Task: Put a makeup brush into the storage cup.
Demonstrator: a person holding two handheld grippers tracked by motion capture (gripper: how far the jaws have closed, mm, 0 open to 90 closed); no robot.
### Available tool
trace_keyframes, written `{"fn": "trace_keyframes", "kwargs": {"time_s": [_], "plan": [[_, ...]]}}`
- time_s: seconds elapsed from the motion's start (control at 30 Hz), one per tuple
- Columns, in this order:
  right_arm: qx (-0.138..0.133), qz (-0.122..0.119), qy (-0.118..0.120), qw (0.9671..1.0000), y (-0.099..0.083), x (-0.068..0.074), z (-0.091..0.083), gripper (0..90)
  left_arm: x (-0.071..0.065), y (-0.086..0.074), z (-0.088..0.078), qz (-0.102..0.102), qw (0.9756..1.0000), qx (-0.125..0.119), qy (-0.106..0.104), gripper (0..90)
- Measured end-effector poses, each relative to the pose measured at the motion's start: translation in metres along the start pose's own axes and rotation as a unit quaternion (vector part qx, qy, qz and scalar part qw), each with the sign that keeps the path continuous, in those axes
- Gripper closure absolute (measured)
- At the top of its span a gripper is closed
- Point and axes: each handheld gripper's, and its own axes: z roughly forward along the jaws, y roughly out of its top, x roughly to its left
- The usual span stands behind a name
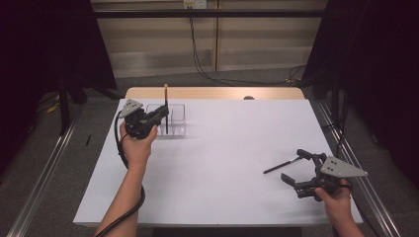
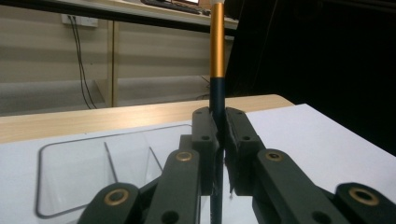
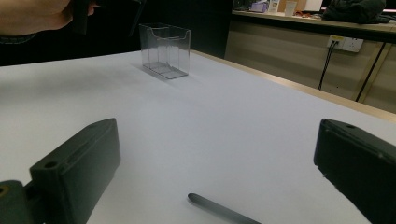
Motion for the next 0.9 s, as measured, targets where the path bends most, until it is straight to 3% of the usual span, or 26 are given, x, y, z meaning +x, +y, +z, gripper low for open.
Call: {"fn": "trace_keyframes", "kwargs": {"time_s": [0.53,0.9], "plan": [[0.001,-0.001,-0.001,1.0,0.0,0.0,0.0,0.0,0.017,0.01,-0.005,-0.018,0.9994,-0.019,0.021,83.5],[0.0,-0.001,-0.002,1.0,0.0,-0.001,-0.002,0.0,0.021,0.013,-0.003,-0.011,0.9991,-0.025,0.032,83.5]]}}
